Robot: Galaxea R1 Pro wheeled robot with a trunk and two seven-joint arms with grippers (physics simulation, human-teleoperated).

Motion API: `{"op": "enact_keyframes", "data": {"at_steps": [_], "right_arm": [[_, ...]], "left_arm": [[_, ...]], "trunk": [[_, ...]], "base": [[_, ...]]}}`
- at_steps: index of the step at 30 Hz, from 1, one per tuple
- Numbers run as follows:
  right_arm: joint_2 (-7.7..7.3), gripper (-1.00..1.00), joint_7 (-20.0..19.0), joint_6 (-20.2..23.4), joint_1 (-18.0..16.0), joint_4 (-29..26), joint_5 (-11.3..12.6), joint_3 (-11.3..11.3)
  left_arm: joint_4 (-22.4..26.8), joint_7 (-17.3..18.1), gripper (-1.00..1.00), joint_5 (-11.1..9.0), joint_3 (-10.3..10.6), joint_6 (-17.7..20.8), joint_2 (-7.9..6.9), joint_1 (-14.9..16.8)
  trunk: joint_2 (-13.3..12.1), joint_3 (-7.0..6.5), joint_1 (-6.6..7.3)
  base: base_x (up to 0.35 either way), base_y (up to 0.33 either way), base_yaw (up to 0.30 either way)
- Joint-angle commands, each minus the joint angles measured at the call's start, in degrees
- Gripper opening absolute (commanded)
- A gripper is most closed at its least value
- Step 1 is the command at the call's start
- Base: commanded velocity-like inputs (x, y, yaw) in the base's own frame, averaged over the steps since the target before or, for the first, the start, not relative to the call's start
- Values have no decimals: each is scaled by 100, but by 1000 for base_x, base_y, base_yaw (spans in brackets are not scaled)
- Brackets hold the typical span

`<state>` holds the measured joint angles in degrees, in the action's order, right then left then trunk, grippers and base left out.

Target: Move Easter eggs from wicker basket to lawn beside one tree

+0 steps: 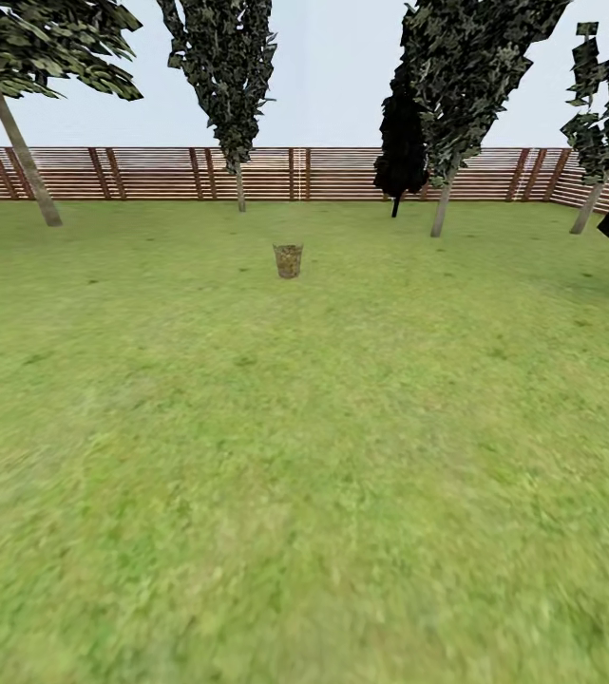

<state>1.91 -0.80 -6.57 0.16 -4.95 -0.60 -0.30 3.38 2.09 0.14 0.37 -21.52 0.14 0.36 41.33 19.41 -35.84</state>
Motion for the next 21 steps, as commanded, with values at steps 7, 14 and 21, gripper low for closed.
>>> {"op": "enact_keyframes", "data": {"at_steps": [7, 14, 21], "right_arm": [[-2, 100, -8, -11, 1, -6, -7, -5], [-3, 100, -8, -11, -1, -6, -7, -5], [-1, 100, -8, -11, 0, -6, -8, -5]], "left_arm": [[-4, 11, 100, 1, 2, -19, 3, 2], [-4, 11, 100, 2, 7, -19, 3, 3], [-4, 11, 100, 2, 7, -19, 3, 3]], "trunk": [[4, 6, -4], [4, 6, -4], [4, 6, -4]], "base": [[316, 0, 0], [316, 0, 0], [316, 0, 0]]}}
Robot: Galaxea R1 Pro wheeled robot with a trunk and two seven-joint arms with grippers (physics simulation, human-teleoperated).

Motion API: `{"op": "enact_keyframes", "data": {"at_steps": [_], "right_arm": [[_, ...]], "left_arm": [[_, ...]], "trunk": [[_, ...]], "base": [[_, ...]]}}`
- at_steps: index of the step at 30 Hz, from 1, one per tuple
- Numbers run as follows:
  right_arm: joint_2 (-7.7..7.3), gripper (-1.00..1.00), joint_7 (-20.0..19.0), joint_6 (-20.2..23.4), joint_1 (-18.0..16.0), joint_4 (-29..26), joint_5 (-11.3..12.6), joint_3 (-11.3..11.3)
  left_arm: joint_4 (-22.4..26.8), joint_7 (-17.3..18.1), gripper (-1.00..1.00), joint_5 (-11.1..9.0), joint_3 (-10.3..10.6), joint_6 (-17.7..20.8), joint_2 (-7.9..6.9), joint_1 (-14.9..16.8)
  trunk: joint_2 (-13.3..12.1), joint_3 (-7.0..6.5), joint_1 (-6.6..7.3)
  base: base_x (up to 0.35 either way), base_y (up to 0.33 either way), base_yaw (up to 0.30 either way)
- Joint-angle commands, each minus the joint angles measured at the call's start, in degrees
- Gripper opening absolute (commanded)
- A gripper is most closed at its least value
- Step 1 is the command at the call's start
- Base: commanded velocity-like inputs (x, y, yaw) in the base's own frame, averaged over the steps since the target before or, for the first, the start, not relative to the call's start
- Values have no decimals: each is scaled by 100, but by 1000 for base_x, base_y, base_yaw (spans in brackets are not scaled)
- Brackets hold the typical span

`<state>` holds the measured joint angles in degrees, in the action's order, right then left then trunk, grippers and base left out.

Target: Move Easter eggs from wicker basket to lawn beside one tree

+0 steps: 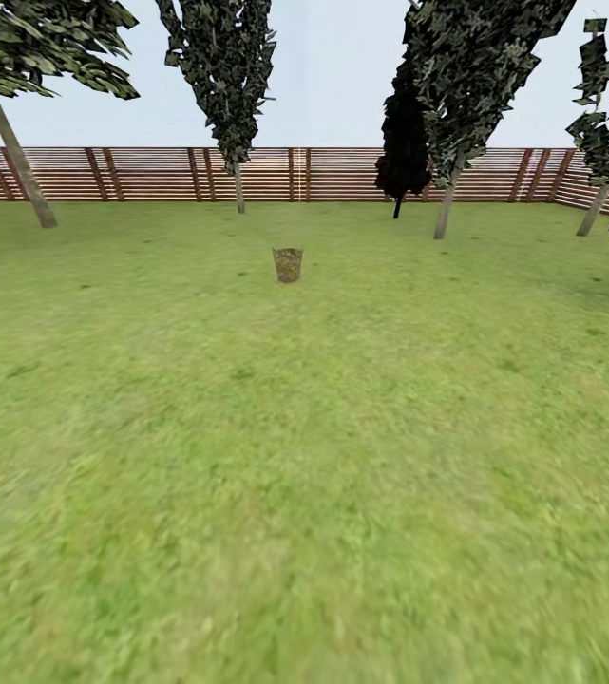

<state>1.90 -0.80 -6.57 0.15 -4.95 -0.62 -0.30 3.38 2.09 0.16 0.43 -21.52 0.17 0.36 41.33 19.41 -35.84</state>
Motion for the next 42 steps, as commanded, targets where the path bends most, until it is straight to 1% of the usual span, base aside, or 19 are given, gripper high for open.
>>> {"op": "enact_keyframes", "data": {"at_steps": [1, 42], "right_arm": [[1, 100, -8, -11, 2, -6, -5, -5], [-2, 100, -8, -11, 2, -6, -5, -5]], "left_arm": [[-4, 11, 100, 1, 1, -19, -2, 4], [-4, 11, 100, -7, -1, -19, -7, 5]], "trunk": [[4, 6, -4], [4, 6, -4]], "base": [[316, 0, 0], [307, 0, 0]]}}
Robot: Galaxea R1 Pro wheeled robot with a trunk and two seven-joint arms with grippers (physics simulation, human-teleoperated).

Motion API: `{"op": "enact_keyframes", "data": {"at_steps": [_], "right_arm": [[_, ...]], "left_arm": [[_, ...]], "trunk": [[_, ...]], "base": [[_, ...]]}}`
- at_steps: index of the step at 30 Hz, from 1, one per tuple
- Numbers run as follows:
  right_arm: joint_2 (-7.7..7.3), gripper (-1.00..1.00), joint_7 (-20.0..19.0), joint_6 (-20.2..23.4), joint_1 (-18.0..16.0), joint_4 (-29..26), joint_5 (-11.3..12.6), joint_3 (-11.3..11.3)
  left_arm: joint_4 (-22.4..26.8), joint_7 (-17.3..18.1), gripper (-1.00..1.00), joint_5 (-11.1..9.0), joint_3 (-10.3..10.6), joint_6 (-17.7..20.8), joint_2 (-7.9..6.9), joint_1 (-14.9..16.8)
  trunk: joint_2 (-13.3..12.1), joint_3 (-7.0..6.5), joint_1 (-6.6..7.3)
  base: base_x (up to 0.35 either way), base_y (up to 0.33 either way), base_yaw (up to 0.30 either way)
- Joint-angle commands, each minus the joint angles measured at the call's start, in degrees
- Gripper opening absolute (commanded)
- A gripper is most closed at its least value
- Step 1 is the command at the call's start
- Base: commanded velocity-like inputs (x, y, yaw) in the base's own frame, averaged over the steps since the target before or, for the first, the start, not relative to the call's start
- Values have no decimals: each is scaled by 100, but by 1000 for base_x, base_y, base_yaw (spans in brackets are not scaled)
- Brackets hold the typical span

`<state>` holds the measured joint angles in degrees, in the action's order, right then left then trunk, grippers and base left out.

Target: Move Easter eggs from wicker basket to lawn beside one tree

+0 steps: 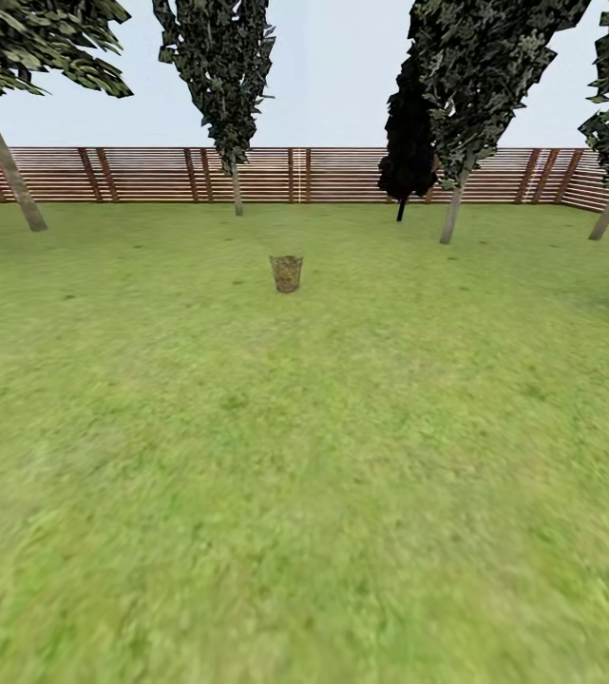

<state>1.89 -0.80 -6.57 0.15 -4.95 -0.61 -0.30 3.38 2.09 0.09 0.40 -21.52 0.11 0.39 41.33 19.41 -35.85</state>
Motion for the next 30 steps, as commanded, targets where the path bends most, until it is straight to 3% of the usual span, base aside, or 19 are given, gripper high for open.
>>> {"op": "enact_keyframes", "data": {"at_steps": [1, 30], "right_arm": [[1, 100, -8, -11, 2, -6, -7, -5], [2, 100, -8, -11, 0, -6, -6, -5]], "left_arm": [[-4, 11, 100, 0, 1, -19, -1, 2], [-4, 11, 100, 0, 3, -19, -2, 0]], "trunk": [[4, 6, -4], [4, 6, -4]], "base": [[295, 0, 0], [280, 0, 0]]}}
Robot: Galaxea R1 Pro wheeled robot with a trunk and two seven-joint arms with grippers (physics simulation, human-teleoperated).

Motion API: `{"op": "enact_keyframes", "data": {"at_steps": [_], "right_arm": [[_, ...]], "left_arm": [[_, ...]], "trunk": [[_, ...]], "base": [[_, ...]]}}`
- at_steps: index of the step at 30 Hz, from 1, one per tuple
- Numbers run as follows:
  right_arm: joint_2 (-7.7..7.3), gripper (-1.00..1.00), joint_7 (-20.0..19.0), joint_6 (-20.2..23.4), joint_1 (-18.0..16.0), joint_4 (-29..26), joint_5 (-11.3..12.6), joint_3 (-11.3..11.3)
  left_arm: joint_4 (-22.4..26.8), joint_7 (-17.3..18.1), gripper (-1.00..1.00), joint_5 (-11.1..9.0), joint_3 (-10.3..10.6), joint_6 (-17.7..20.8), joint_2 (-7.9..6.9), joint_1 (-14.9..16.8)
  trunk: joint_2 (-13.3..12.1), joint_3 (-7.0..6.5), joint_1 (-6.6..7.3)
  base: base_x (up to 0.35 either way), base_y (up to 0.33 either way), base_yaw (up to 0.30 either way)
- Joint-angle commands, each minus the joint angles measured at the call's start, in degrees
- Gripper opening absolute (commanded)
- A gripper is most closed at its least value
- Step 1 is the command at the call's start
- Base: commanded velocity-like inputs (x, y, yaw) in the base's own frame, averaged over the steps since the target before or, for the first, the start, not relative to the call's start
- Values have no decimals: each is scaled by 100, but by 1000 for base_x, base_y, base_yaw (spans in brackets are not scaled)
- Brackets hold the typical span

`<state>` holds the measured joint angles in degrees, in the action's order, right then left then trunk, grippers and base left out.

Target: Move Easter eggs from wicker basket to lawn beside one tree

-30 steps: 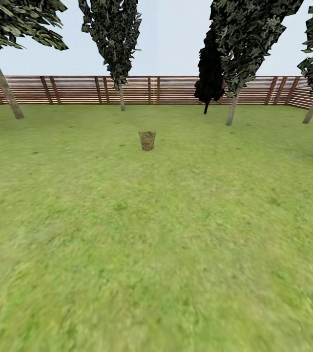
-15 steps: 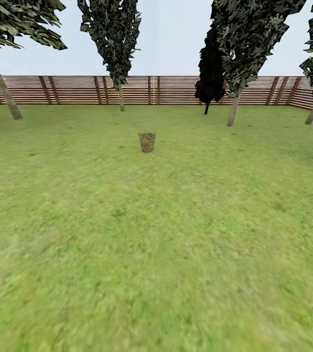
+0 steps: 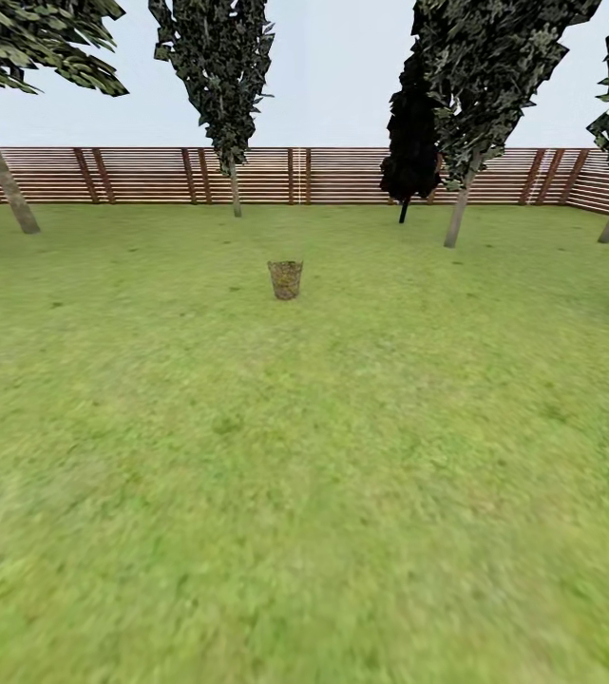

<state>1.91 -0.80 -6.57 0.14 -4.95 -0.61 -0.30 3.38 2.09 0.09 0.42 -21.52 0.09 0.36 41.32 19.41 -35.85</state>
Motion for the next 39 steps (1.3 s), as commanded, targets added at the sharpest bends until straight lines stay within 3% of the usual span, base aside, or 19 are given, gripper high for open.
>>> {"op": "enact_keyframes", "data": {"at_steps": [1, 39], "right_arm": [[0, 100, -8, -11, 2, -6, -6, -5], [0, 100, -8, -11, 0, -6, -7, -5]], "left_arm": [[-4, 11, 100, 0, 1, -19, 0, 3], [-4, 11, 100, 3, 2, -19, 4, 2]], "trunk": [[4, 6, -4], [4, 6, -4]], "base": [[272, 0, 0], [266, 0, 0]]}}
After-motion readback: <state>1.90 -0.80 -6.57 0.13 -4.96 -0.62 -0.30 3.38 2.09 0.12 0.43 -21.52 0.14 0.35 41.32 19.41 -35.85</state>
